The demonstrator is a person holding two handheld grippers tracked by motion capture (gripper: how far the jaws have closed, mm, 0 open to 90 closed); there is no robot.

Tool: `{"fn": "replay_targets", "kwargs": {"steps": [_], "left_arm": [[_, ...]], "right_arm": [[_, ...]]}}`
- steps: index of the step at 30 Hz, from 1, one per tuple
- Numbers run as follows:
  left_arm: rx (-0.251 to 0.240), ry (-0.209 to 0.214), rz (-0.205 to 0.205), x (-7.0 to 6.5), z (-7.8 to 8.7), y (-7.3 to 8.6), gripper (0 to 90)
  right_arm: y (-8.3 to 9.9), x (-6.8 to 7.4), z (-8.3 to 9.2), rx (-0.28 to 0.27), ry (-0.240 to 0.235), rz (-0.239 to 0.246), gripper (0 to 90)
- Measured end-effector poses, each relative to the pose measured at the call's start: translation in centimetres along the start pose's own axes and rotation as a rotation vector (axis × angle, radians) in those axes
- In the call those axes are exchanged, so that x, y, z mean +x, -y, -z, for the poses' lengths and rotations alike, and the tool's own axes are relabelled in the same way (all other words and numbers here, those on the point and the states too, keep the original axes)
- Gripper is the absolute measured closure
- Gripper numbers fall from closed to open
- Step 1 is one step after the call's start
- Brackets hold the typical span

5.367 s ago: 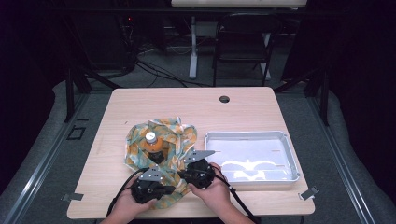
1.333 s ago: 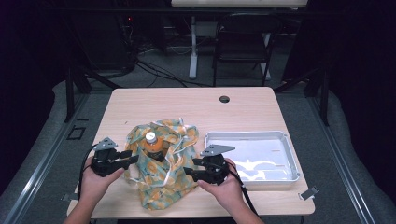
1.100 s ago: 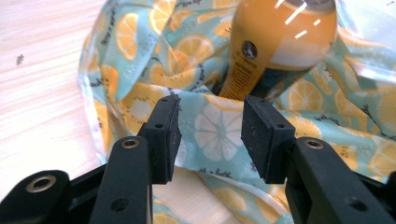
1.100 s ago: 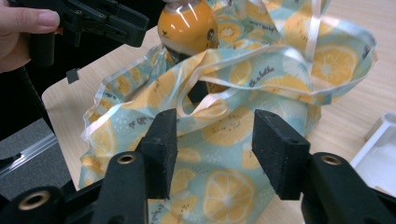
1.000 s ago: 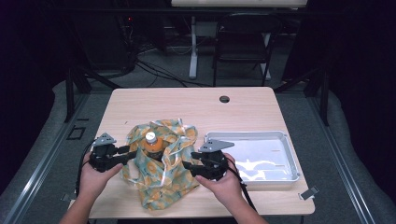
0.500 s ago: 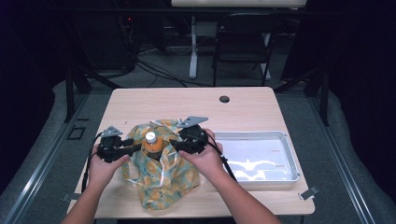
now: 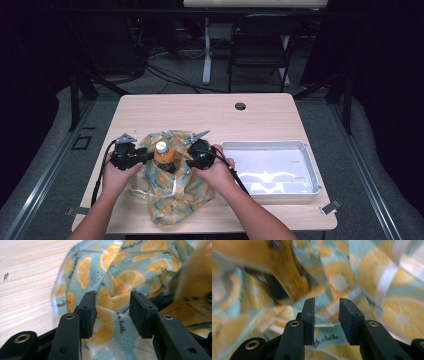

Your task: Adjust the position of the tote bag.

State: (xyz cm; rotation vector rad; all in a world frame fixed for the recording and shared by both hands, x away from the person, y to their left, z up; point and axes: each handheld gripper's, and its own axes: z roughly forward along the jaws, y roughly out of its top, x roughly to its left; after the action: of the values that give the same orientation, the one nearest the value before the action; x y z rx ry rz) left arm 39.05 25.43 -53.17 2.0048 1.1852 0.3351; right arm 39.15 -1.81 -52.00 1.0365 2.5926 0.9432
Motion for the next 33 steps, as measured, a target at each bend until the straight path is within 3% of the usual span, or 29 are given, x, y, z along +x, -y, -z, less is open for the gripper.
{"fn": "replay_targets", "kwargs": {"steps": [1,6,9,17,18,22,25,33], "left_arm": [[0.020,0.001,0.006,0.3,-0.3,0.0,57.4],[0.020,-0.005,0.018,0.7,-1.1,0.1,57.7],[0.039,-0.002,0.026,1.0,-1.8,0.2,57.8],[0.067,-0.005,0.039,1.6,-2.4,0.5,58.2],[0.057,-0.007,0.033,1.5,-2.2,0.4,58.1],[0.011,0.001,0.033,1.1,-0.9,0.1,58.0],[-0.014,0.010,0.033,0.7,0.2,-0.1,57.7],[-0.088,0.033,0.047,0.0,2.6,-0.4,57.3]], "right_arm": [[0.3,-0.2,-0.1,0.008,0.005,-0.002,66.9],[1.5,-1.2,-0.5,0.046,0.030,-0.016,67.7],[2.2,-2.1,-1.1,0.047,0.040,-0.062,67.9],[2.2,-3.1,-1.8,0.064,0.049,-0.080,66.9],[2.3,-3.0,-1.8,0.034,0.046,-0.104,66.1],[2.0,-2.8,-0.3,-0.005,0.012,-0.076,63.5],[1.7,-2.3,0.8,-0.062,-0.006,-0.085,62.9],[0.8,-1.4,3.6,-0.154,-0.054,-0.035,59.0]]}}
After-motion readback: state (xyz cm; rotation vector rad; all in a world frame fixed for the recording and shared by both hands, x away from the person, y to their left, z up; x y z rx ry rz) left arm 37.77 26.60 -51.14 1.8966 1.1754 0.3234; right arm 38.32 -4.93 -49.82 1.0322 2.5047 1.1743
